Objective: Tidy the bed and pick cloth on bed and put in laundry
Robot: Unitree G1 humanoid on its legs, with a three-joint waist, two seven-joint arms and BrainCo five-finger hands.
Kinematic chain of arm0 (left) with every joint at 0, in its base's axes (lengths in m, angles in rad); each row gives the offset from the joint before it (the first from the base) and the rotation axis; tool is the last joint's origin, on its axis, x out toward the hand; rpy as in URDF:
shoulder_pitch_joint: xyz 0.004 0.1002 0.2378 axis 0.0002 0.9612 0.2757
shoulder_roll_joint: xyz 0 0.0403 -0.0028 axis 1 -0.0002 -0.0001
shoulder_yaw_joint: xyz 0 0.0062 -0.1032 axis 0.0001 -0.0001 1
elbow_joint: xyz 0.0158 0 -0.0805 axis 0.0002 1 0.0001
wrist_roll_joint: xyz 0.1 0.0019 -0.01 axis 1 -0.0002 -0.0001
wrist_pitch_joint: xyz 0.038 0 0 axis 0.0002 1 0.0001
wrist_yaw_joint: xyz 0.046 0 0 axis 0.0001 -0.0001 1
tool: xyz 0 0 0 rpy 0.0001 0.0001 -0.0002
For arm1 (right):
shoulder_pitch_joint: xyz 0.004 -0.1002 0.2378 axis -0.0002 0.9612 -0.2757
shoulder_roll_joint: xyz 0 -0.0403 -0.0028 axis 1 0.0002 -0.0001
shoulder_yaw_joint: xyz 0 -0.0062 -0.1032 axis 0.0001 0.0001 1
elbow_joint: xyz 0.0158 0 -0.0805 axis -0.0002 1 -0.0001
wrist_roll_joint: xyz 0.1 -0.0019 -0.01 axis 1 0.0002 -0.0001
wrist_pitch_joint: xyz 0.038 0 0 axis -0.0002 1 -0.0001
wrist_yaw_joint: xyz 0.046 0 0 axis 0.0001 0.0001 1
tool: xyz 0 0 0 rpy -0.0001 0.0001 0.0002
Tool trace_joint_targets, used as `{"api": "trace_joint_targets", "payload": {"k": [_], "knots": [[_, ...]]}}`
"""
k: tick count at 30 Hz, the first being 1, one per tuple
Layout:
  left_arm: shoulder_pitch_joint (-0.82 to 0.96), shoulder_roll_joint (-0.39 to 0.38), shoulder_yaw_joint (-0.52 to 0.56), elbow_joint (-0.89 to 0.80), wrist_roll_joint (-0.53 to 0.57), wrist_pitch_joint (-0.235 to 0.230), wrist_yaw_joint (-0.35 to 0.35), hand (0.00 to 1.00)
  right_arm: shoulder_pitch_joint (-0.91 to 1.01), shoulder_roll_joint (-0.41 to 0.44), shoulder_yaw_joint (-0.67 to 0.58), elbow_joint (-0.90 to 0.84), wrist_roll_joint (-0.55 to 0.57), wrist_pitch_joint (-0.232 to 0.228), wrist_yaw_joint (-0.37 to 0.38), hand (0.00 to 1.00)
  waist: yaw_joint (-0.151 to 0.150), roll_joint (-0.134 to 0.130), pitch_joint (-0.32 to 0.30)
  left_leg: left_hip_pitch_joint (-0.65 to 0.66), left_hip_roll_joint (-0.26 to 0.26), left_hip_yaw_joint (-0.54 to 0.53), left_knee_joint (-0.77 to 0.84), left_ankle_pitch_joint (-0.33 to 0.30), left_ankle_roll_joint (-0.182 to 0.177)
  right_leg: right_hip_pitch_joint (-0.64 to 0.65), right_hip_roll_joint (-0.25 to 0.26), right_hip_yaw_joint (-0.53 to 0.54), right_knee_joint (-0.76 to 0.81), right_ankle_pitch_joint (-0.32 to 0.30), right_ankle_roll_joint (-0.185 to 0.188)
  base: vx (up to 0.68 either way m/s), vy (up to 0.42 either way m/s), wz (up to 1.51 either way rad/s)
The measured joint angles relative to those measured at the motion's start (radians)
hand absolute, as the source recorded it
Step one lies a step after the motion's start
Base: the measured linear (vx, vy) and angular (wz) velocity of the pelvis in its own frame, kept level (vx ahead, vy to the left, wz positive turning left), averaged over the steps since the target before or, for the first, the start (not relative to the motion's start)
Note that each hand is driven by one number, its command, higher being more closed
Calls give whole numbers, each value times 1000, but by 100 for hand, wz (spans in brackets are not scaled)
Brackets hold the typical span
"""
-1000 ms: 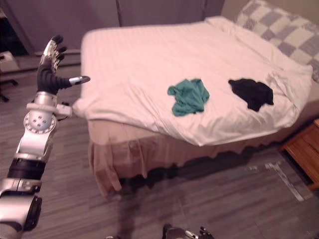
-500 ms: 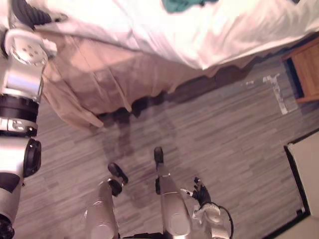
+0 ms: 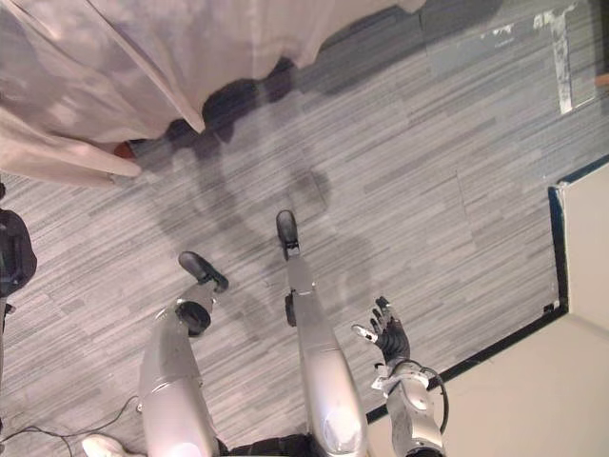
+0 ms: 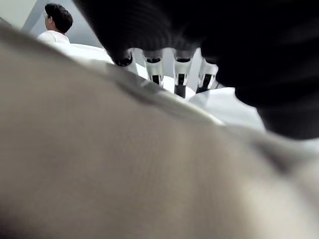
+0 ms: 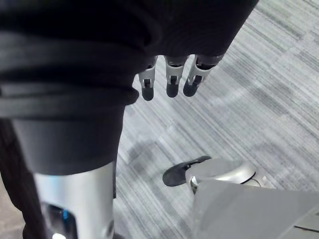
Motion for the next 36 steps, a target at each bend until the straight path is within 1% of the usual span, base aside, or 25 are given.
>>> {"api": "trace_joint_targets", "payload": {"k": [2,3,5,7,8,9,10,11,13,15,16,18,20,21,23,24,25,26,28,29,30,32,33,34,36], "knots": [[32,21,-64,25,-32,-12,-103,100,0,0,-31,-3,-6,30,-6,0,3,1,-1,75,-1,3,6,-13,6,93,-5,0,-34,8,5,25,-5,-1],[39,25,-79,32,-43,-20,-125,100,1,0,-38,-3,-6,35,-10,0,4,1,-1,97,-4,5,6,-18,8,117,-8,0,-41,8,4,64,26,3],[78,23,-143,38,-131,-81,-222,100,10,-1,-68,-3,-37,53,-41,0,16,3,-2,209,-25,20,-13,-38,9,233,-24,1,-68,18,-9,95,58,7],[112,22,-164,38,-194,-129,-273,100,18,-2,-76,2,-79,62,-57,0,19,5,-4,284,-52,26,-49,-39,9,304,-41,-1,-87,17,-10,95,50,13],[151,21,-168,36,-244,-171,-313,100,20,0,-75,16,-124,80,-73,0,22,9,-5,366,-79,29,-88,-37,7,377,-55,-4,-101,17,-10,87,42,13],[171,19,-168,34,-263,-185,-327,100,24,0,-75,18,-134,89,-78,0,24,14,-8,400,-89,30,-104,-36,5,407,-59,-6,-104,17,-10,128,59,18],[243,17,-167,25,-308,-231,-362,100,46,-1,-75,31,-165,108,-92,0,27,36,-44,453,-108,29,-146,-32,1,448,-64,-13,-107,14,-11,94,37,16],[348,15,-166,-4,-334,-267,-377,100,82,2,-74,60,-166,122,-105,0,28,62,-141,451,-124,29,-178,-31,-1,439,-73,-21,-107,0,-15,112,35,18],[472,14,-157,-58,-383,-312,-396,100,119,8,-74,103,-195,152,-115,0,40,72,-194,511,-151,28,-216,-27,-8,491,-90,-38,-109,-43,-20,168,20,17],[670,-9,-101,-159,-469,-356,-402,100,166,16,-76,146,-215,192,-121,0,72,90,-235,599,-162,25,-252,-17,-23,569,-91,-54,-108,-73,-25,169,4,17],[819,-39,-44,-236,-523,-379,-403,100,201,26,-77,160,-243,212,-126,0,84,96,-274,647,-172,16,-287,-10,-34,611,-90,-69,-107,-97,-26,165,-9,22],[974,-84,28,-309,-559,-403,-403,100,234,51,-104,168,-246,230,-131,0,93,96,-307,698,-183,-3,-331,6,-44,658,-90,-92,-107,-120,-28,120,-22,32],[1241,-185,120,-407,-603,-437,-404,100,269,79,-162,212,-284,259,-135,0,125,95,-369,774,-195,-31,-395,26,-65,720,-86,-136,-90,-164,-44,114,-38,42],[1291,-209,127,-416,-609,-437,-407,100,277,79,-169,223,-287,266,-135,0,131,95,-381,788,-197,-35,-405,29,-70,733,-86,-147,-87,-174,-46,92,-38,42],[1501,-306,138,-426,-620,-436,-426,100,282,83,-205,272,-317,287,-137,0,156,95,-432,824,-205,-74,-439,37,-79,770,-86,-185,-67,-209,-47,71,-49,46],[1548,-329,136,-425,-621,-435,-431,100,282,83,-212,277,-322,291,-137,0,163,93,-438,832,-207,-83,-447,40,-79,776,-87,-195,-59,-218,-48,29,-38,43],[1631,-383,137,-410,-624,-434,-442,100,283,83,-222,294,-322,299,-137,0,174,86,-458,839,-215,-96,-461,47,-80,780,-92,-211,-46,-236,-48,-3,-27,48],[1710,-446,138,-341,-624,-431,-444,100,279,84,-232,318,-322,306,-139,0,185,81,-470,853,-226,-118,-483,58,-79,796,-99,-230,-42,-249,-47,-24,-20,48],[1770,-504,150,-237,-621,-434,-440,100,278,85,-233,324,-321,314,-139,0,189,79,-475,873,-235,-132,-507,71,-77,807,-103,-244,-36,-258,-47,-61,-10,30],[1815,-578,212,-104,-623,-437,-433,100,277,90,-244,327,-320,319,-138,0,190,76,-490,886,-243,-137,-535,79,-78,807,-106,-253,-26,-267,-44,-80,-3,13],[1826,-605,241,-53,-627,-436,-420,100,276,95,-262,329,-320,320,-138,0,191,74,-497,890,-247,-137,-546,85,-77,807,-107,-254,-26,-272,-43,-78,0,6],[1852,-696,362,135,-662,-433,-344,100,261,115,-326,361,-320,320,-139,0,194,69,-518,909,-257,-137,-591,103,-71,807,-108,-256,-28,-278,-51,-61,-1,1],[1855,-711,392,169,-667,-426,-328,100,259,121,-341,366,-320,320,-139,0,194,69,-523,912,-258,-137,-598,107,-76,807,-108,-257,-29,-278,-51,-35,-5,0],[1857,-736,460,231,-693,-404,-298,100,254,128,-358,373,-319,320,-143,0,195,66,-529,925,-262,-136,-617,113,-76,810,-107,-256,-29,-278,-50,0,0,0],[1856,-752,526,275,-720,-364,-244,100,241,130,-390,390,-320,328,-146,0,195,59,-534,942,-264,-134,-638,122,-78,817,-105,-253,-30,-278,-50,-1,-3,-2]]}}
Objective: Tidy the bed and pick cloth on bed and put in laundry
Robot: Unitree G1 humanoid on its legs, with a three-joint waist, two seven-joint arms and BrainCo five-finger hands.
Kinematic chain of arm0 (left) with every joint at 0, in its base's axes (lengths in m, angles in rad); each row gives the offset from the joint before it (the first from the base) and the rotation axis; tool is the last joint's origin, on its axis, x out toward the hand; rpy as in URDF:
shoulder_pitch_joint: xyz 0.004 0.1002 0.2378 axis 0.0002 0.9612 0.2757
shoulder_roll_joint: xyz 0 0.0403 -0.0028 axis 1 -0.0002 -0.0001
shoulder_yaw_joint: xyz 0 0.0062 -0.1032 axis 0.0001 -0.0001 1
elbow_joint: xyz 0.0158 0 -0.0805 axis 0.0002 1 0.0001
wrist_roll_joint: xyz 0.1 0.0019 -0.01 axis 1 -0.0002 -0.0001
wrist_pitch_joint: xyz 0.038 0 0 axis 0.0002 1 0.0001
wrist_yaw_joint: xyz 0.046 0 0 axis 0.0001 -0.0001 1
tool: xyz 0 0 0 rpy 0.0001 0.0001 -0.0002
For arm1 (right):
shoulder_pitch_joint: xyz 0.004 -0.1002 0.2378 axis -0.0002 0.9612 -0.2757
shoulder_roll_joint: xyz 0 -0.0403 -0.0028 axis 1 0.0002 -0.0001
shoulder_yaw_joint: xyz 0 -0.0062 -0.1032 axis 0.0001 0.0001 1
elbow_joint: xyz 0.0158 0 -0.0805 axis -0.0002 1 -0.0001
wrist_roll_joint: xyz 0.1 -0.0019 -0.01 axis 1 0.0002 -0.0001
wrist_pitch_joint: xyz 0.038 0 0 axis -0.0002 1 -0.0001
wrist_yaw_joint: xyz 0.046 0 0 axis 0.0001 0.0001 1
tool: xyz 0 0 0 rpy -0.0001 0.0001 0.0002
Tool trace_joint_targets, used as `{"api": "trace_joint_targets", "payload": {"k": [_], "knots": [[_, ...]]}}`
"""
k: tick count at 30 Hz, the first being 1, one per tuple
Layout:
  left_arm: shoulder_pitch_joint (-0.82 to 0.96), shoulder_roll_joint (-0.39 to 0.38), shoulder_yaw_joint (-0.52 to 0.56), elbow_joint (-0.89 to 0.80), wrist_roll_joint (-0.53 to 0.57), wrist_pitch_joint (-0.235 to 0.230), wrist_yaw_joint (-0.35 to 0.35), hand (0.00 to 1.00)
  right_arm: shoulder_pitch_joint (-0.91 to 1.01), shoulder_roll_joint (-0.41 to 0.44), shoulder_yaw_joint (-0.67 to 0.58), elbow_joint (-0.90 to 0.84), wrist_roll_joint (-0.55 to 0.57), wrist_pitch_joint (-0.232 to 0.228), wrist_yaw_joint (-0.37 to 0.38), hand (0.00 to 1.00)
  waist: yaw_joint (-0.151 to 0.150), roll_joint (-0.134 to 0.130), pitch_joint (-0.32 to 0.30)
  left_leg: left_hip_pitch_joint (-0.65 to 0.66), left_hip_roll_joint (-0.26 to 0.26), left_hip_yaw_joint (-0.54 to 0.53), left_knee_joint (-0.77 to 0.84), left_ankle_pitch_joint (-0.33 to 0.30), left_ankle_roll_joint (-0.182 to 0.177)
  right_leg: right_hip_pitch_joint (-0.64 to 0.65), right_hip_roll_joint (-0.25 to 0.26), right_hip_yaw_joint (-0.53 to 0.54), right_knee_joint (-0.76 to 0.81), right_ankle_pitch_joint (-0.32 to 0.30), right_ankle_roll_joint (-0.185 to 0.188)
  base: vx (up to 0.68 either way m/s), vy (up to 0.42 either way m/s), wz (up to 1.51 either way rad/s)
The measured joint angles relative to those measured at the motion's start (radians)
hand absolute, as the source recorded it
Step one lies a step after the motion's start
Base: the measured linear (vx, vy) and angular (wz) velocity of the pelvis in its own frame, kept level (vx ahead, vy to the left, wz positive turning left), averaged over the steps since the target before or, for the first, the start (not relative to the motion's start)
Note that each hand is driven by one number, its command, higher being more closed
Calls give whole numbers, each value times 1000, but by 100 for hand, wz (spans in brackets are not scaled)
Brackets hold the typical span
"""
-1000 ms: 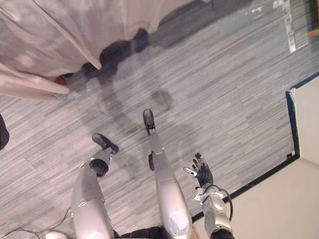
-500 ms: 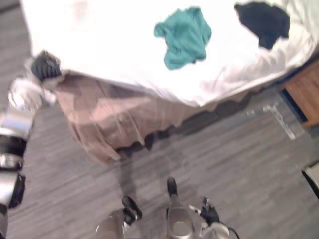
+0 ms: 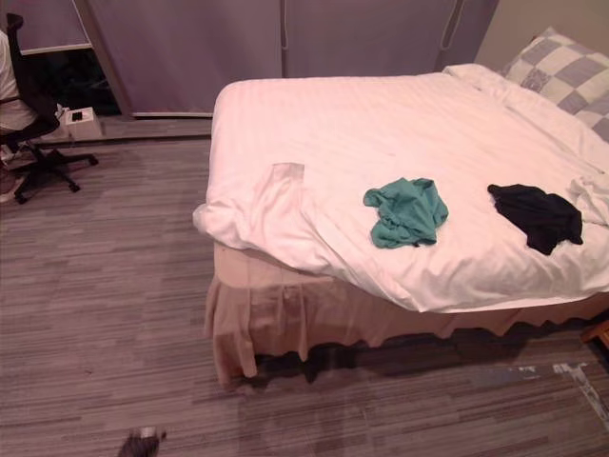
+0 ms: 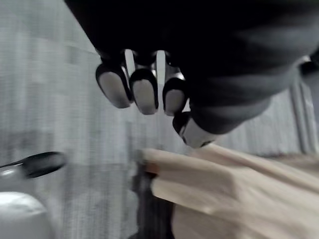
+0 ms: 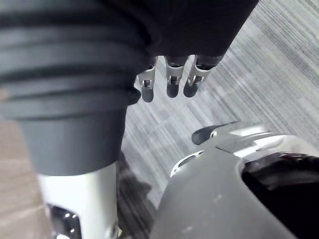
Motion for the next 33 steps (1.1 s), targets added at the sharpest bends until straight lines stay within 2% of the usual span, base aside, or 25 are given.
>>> {"api": "trace_joint_targets", "payload": {"k": [1,3,5,8,11,12,17,19,21,24,26,27,29,31,33], "knots": [[-8,-1,20,-1,-10,2,42,0,-4,0,-20,0,-1,2,-1,0,0,-2,0,12,-1,3,-8,6,-7,9,1,3,-2,1,1,0,0,0],[-44,13,33,-45,-28,-3,101,0,-7,-1,-37,0,-1,2,-1,0,0,1,-2,19,-1,11,-12,6,-9,12,3,7,-1,0,1,-30,-10,-6],[-109,48,18,-123,-27,-61,150,0,-5,3,-36,2,-1,2,-1,0,-1,5,0,13,1,14,-15,8,-11,8,6,10,-1,1,0,-33,-21,-8],[-185,128,-68,-282,-15,-174,171,0,2,3,-35,12,-2,0,-4,0,-5,21,-3,13,3,28,-20,11,-8,-7,15,30,1,1,1,7,-23,-17],[-276,207,-137,-448,25,-236,169,0,9,2,-32,12,-2,-17,-5,0,-13,36,-1,19,4,54,-20,11,-10,-11,20,52,0,11,3,105,-11,-24],[-291,220,-148,-474,26,-240,168,0,10,2,-30,11,-4,-20,-6,0,-14,36,-1,23,5,58,-20,9,-11,-11,22,56,0,11,3,81,1,-26],[-396,314,-228,-687,83,-235,131,0,12,-5,-1,-4,-42,-32,-7,0,-33,43,14,52,2,112,-14,0,-14,-17,28,110,16,8,1,48,-2,-34],[-497,372,-292,-750,188,-237,128,0,10,-6,17,-8,-64,-36,-2,0,-41,31,39,49,22,131,38,-21,-9,-86,28,138,159,-27,-3,-13,-21,-36],[-594,434,-356,-752,241,-238,126,0,9,-6,20,-14,-73,-50,2,0,-64,29,56,46,32,132,55,-33,-7,-120,28,139,227,-29,-1,-51,-24,-9],[-726,496,-430,-753,281,-238,134,0,9,-8,49,-33,-72,-62,5,0,-72,28,78,27,32,148,72,-53,-12,-145,28,153,228,-29,-1,-76,8,-22],[-865,537,-489,-736,299,-205,173,0,-19,-7,86,-45,-70,-71,17,0,-76,0,111,-35,36,176,137,-85,-8,-175,20,188,190,-26,-1,-127,1,-39],[-895,539,-499,-722,299,-187,182,0,-26,-8,93,-46,-70,-73,21,0,-75,-2,118,-55,42,183,162,-99,-9,-184,21,197,177,-21,2,-121,-33,-34],[-1046,543,-518,-609,293,-106,218,0,-68,-22,135,-58,-68,-93,30,0,-80,0,173,-145,86,195,252,-125,-7,-222,39,208,129,34,-6,-178,-74,-29],[-1167,549,-519,-516,286,-58,221,0,-93,-38,185,-93,-60,-110,31,0,-82,1,218,-216,113,208,300,-128,-4,-273,52,220,99,76,-13,-162,-98,-23],[-1317,569,-536,-428,285,-16,239,0,-128,-51,255,-150,-21,-129,29,0,-92,-17,297,-294,147,215,360,-127,-2,-331,69,227,82,116,-16,-152,-121,-17]]}}
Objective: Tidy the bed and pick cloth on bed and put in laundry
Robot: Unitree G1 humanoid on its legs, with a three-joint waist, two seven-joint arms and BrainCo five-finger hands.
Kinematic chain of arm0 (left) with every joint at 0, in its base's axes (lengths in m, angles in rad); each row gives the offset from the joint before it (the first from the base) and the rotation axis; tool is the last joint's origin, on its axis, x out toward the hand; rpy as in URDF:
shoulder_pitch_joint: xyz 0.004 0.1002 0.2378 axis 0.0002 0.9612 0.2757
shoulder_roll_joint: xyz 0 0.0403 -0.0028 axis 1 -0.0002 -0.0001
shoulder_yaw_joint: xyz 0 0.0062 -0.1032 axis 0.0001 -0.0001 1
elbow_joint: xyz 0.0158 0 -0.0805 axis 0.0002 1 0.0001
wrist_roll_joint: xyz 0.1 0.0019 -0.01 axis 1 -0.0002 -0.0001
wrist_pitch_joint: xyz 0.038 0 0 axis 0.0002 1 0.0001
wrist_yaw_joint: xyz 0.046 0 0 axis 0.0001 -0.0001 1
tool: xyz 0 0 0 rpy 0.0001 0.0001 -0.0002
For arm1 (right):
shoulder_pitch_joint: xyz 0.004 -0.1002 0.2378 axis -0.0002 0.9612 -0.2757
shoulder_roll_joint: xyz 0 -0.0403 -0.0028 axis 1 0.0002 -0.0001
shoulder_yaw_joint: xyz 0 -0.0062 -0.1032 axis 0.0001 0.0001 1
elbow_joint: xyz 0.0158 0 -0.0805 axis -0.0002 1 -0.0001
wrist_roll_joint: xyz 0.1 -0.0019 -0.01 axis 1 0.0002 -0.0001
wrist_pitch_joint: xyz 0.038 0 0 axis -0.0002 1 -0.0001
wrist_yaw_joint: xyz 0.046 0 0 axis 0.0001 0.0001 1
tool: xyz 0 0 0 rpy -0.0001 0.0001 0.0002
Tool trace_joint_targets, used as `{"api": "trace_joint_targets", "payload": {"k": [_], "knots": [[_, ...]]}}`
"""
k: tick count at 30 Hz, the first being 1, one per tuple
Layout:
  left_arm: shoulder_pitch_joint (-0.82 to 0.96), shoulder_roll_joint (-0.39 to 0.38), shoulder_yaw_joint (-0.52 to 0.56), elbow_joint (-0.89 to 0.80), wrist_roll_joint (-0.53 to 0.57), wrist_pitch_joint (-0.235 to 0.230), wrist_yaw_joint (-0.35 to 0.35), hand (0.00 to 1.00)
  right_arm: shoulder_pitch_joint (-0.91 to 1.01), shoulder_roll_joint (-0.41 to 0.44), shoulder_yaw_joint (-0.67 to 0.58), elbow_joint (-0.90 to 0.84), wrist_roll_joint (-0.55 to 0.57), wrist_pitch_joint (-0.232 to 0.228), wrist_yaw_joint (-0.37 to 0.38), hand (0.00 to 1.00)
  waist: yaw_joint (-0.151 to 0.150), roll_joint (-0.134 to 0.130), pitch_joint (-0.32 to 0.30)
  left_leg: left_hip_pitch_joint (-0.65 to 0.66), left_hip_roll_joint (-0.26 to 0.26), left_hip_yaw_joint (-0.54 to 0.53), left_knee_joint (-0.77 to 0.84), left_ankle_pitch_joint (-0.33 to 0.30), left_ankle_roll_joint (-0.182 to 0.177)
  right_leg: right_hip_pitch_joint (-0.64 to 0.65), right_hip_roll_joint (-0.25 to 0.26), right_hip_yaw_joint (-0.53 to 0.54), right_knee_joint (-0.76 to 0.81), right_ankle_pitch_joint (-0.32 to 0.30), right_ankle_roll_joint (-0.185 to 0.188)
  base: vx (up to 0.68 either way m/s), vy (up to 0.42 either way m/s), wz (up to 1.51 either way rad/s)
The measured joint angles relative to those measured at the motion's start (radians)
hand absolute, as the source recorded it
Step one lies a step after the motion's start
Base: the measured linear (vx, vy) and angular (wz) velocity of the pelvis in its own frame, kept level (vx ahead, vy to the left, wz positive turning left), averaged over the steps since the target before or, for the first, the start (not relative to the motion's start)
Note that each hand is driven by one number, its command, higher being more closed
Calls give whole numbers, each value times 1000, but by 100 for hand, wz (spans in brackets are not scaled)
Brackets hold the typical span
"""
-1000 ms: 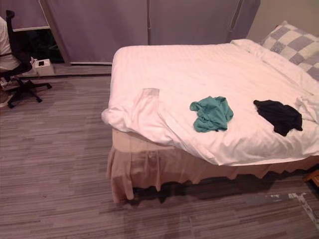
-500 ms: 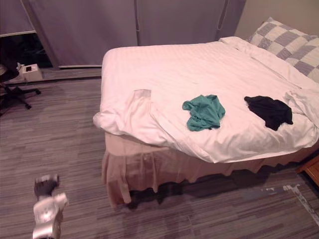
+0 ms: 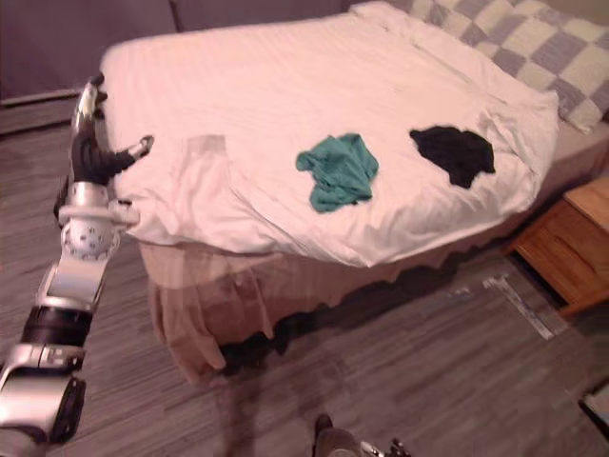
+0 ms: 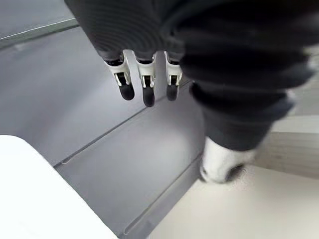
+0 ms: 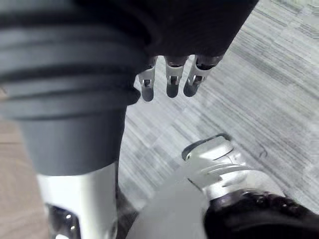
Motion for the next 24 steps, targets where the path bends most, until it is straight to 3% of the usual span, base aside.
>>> {"api": "trace_joint_targets", "payload": {"k": [4,11,12,14,18,20,24], "knots": [[-187,14,-32,88,10,89,15,0,-38,-13,73,-90,67,-38,-10,0,-13,-30,96,-144,50,-9,88,-7,12,-112,23,8,-9,49,-5,-139,-99,-9],[-401,63,-33,200,100,300,49,0,-36,-56,112,-159,185,-106,-13,0,-53,-35,181,-364,74,-30,134,-2,43,-287,32,11,-56,135,-1,-90,-66,1],[-417,70,-33,201,104,312,54,100,-37,-56,112,-167,194,-110,-10,0,-54,-36,190,-377,76,-31,138,0,44,-297,32,12,-59,141,-1,-35,-75,-1],[-489,96,-29,209,148,365,67,100,-37,-67,127,-196,258,-141,15,0,-59,-38,216,-447,91,-35,160,4,45,-352,40,14,-71,158,-6,-25,-88,-2],[-584,123,-4,210,311,389,65,100,-57,-78,130,-210,386,-179,64,0,-83,-41,222,-549,93,-40,165,20,58,-443,40,19,-85,181,-7,-29,-81,5],[-591,141,27,201,421,423,20,100,-81,-81,116,-211,462,-186,113,0,-91,-41,222,-577,99,-36,179,21,58,-472,44,25,-85,184,-9,-21,-52,-8],[-591,192,23,194,486,445,-93,100,-102,-92,96,-210,535,-185,179,0,-105,-41,222,-584,112,-32,198,22,57,-477,50,28,-87,175,8,-35,-87,-7]]}}
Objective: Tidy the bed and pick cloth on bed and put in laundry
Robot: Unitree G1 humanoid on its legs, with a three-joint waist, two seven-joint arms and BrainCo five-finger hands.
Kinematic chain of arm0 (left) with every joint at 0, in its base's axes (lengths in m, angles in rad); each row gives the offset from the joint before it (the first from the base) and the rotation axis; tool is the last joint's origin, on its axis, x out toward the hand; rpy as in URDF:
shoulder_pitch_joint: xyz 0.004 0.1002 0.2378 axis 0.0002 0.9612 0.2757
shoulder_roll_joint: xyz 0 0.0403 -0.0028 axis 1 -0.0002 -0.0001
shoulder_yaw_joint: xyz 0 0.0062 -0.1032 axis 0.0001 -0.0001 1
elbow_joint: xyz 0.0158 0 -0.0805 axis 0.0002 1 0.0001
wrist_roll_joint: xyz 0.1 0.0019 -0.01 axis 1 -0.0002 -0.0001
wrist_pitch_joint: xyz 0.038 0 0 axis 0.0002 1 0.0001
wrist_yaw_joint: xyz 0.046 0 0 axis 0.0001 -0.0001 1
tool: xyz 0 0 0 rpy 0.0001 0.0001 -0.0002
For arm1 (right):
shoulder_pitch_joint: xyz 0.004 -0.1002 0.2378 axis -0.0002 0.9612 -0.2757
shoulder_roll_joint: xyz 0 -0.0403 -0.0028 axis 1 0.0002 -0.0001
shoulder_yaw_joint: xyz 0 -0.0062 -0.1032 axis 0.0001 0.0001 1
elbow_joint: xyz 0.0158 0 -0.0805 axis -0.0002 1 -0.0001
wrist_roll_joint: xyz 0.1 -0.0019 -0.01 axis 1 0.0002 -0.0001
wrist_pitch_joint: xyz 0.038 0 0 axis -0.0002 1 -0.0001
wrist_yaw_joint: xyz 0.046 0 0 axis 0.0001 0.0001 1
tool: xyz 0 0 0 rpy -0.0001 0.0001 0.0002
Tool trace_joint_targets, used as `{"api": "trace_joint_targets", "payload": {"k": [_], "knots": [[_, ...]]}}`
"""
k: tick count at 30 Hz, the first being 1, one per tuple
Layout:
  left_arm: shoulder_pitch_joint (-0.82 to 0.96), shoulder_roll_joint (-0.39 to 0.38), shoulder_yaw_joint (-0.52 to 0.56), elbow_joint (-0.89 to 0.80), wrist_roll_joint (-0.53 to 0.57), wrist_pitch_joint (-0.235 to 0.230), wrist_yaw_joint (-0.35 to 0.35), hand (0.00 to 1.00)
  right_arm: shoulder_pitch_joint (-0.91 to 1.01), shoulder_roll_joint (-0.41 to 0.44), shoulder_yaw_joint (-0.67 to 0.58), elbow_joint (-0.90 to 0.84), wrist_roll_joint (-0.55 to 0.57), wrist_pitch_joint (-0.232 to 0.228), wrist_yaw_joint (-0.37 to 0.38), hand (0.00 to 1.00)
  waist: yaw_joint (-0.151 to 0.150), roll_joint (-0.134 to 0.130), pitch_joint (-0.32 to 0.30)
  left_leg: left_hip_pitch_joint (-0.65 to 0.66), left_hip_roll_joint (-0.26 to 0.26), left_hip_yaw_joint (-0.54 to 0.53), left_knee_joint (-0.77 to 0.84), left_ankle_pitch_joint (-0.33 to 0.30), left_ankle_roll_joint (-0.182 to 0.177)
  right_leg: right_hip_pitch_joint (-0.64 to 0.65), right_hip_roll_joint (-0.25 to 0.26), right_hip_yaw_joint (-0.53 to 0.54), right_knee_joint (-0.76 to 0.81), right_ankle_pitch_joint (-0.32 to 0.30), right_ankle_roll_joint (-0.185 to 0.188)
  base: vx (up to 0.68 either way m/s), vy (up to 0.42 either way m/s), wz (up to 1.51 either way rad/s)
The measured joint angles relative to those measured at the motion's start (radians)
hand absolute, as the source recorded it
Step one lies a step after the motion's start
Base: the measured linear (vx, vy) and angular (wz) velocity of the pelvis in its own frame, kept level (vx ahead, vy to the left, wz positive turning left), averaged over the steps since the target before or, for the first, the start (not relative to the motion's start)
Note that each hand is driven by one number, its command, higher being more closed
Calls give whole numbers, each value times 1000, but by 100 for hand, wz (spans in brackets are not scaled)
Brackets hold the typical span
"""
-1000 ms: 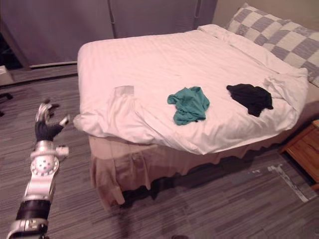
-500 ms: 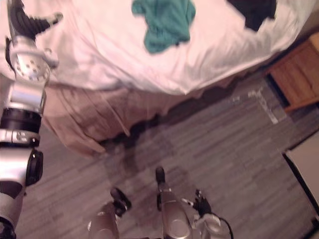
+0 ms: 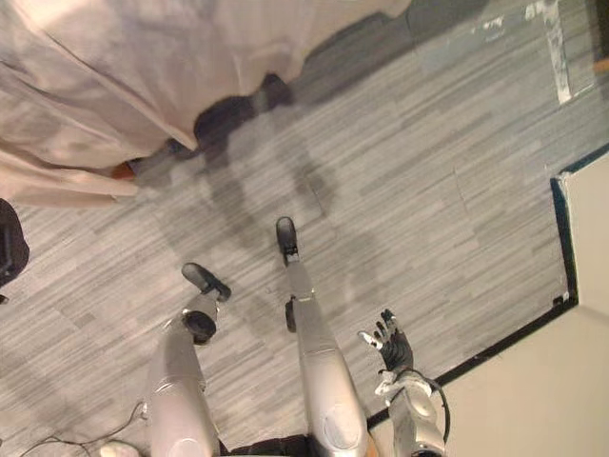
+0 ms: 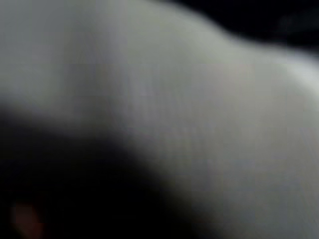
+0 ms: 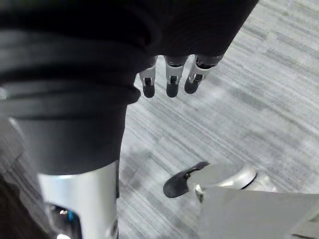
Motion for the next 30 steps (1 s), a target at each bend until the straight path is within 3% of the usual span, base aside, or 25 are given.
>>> {"api": "trace_joint_targets", "payload": {"k": [5,8,10,12,14,15,17,20,23,24,25,26,27,30], "knots": [[16,44,-47,19,-46,1,-116,100,-4,-21,-44,12,-4,22,26,0,0,1,0,62,-6,15,2,0,-6,69,-10,2,-32,4,10,21,-61,-4],[88,53,-51,43,-281,-76,-188,100,-2,-22,-83,24,-45,40,18,0,1,6,-2,188,-34,29,-23,-10,-7,180,-26,6,-36,5,6,79,2,-4],[145,53,-38,43,-375,-135,-222,100,-1,-21,-88,24,-52,55,3,0,6,12,-3,254,-61,34,-53,-10,-7,241,-44,1,-51,5,6,87,30,3],[241,53,-1,36,-412,-191,-262,100,-1,-19,-99,22,-91,75,-19,0,9,23,-6,329,-90,35,-86,-10,-6,310,-59,-4,-66,5,6,78,48,-1],[419,47,52,-19,-459,-262,-294,100,16,-18,-112,25,-157,102,-59,0,21,55,-26,425,-111,37,-126,-10,-6,390,-67,-16,-68,5,6,53,40,-5],[464,41,64,-34,-477,-276,-303,100,26,-19,-113,26,-165,106,-69,0,24,66,-37,441,-114,36,-136,-10,-6,404,-68,-24,-69,4,4,53,19,11],[709,-13,134,-129,-559,-330,-313,100,81,-10,-112,67,-201,135,-122,0,45,105,-127,488,-134,25,-169,-11,-7,459,-82,-62,-78,-37,-4,62,-23,22],[980,-116,167,-237,-630,-361,-326,100,149,19,-132,91,-241,163,-195,0,73,132,-194,576,-143,-7,-218,-1,-25,560,-79,-102,-94,-63,-13,62,-23,29],[1213,-219,169,-332,-675,-389,-324,100,197,57,-161,91,-242,178,-250,0,87,124,-264,636,-153,-33,-274,18,-43,620,-74,-134,-97,-89,-20,77,-27,32],[1329,-290,168,-384,-695,-397,-324,100,213,72,-180,91,-251,183,-270,0,97,120,-295,669,-159,-41,-307,32,-53,644,-72,-147,-96,-101,-22,89,-24,28],[1428,-368,159,-418,-715,-411,-324,0,225,82,-196,88,-284,185,-299,0,105,113,-321,699,-166,-54,-338,43,-60,670,-71,-161,-95,-114,-21,90,-24,28],[1464,-400,155,-428,-723,-413,-323,0,229,84,-196,84,-297,184,-314,0,107,111,-330,707,-169,-59,-352,49,-60,681,-71,-168,-95,-120,-22,76,-17,30],[1555,-489,150,-441,-741,-414,-311,0,243,85,-196,44,-337,184,-356,0,115,103,-355,738,-179,-77,-390,62,-67,700,-69,-180,-88,-140,-22,53,-16,23],[1625,-600,142,-407,-761,-440,-264,0,265,82,-219,-124,-358,184,-405,0,120,98,-385,783,-189,-97,-442,82,-75,735,-67,-206,-81,-166,-18,77,-16,27]]}}
